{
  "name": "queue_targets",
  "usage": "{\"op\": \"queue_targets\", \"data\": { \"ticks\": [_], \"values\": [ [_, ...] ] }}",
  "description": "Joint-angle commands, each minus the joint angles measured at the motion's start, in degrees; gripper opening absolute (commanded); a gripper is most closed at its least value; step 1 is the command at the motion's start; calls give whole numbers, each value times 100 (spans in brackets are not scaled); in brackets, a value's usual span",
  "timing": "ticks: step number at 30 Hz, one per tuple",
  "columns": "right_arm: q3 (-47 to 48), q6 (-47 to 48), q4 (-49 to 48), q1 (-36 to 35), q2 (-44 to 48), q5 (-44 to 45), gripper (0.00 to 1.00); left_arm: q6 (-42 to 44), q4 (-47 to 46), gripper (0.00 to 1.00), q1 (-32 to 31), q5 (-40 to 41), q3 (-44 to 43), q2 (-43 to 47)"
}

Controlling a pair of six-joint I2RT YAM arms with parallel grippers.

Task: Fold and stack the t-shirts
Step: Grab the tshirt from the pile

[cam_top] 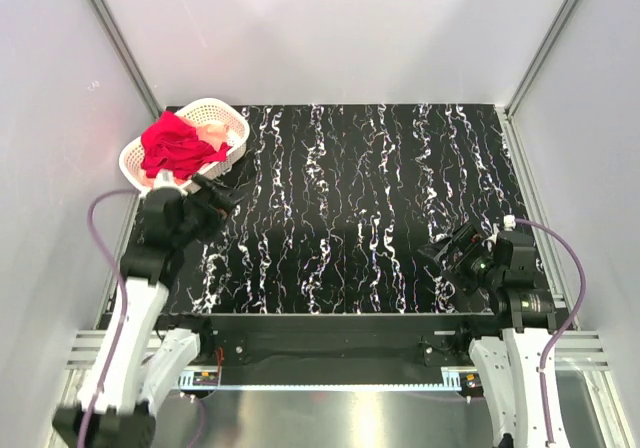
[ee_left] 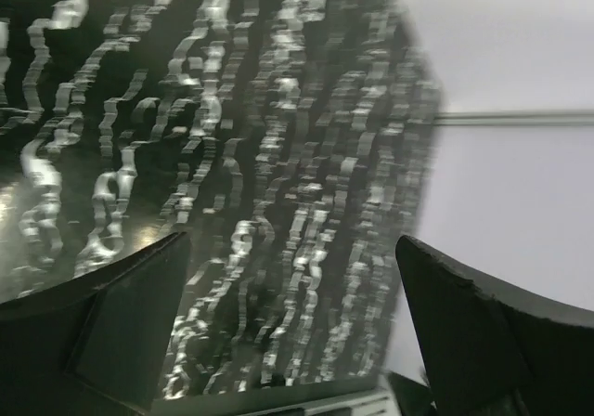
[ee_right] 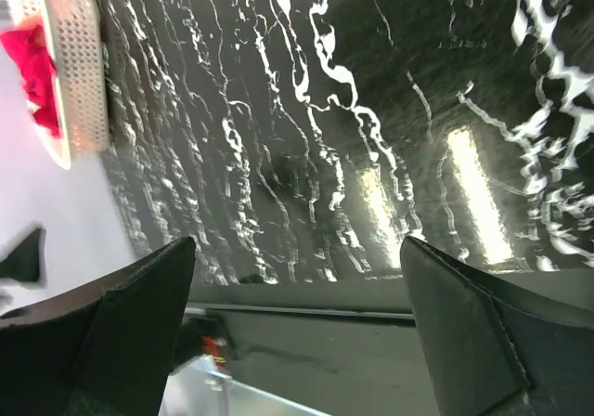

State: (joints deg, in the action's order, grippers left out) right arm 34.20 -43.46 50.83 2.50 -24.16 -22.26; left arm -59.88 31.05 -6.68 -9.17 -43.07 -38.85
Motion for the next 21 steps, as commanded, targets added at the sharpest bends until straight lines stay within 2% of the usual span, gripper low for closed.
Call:
{"op": "queue_targets", "data": {
  "ticks": [1,3,5,6,7,8,10,11,12,13,15,17,18,20,21],
  "values": [
    [840,1073,208,-57,-175,232,100,810,465,99,149,425,-834,-1298],
    [1071,1357,235,-136,-552,91,100,994,-165,99,481,259,-1062,-1852],
    [1264,1192,199,-215,-904,143,100,1179,-292,99,824,415,-1676,-2721],
    [1343,1191,173,-215,-1036,126,100,1467,-188,99,904,677,-1948,-3020],
    [1440,1052,199,-224,-1168,152,100,1644,-82,99,966,827,-2656,-3710],
    [1528,955,243,-215,-1344,161,100,1820,93,99,1097,968,-3037,-4022],
    [1765,980,209,-224,-2037,-119,100,2321,524,98,1160,1575,-4089,-4664],
    [1905,1154,199,-215,-2309,-382,100,2497,577,97,1264,1724,-4426,-5189],
    [2063,1356,269,-224,-2913,-976,100,2725,752,97,1309,2047,-4708,-5412],
    [2404,1776,365,-215,-3223,-1182,100,2805,823,97,1362,2172,-4954,-5623],
    [2662,1868,533,-215,-3951,-1210,100,3077,798,94,1555,2148,-5553,-6238],
    [2619,1789,271,-189,-4253,-1533,100,3201,998,90,1678,2173,-6279,-6704],
    [2592,1658,-17,-163,-4316,-1518,100,3228,1304,87,1705,2252,-6562,-7176],
    [2662,1604,-204,-162,-4526,-1439,100,3254,1439,84,1740,2157,-6924,-7522],
    [2723,1648,-344,-162,-4623,-1474,97,3289,1517,78,1749,2052,-7187,-7802]
  ]
}}
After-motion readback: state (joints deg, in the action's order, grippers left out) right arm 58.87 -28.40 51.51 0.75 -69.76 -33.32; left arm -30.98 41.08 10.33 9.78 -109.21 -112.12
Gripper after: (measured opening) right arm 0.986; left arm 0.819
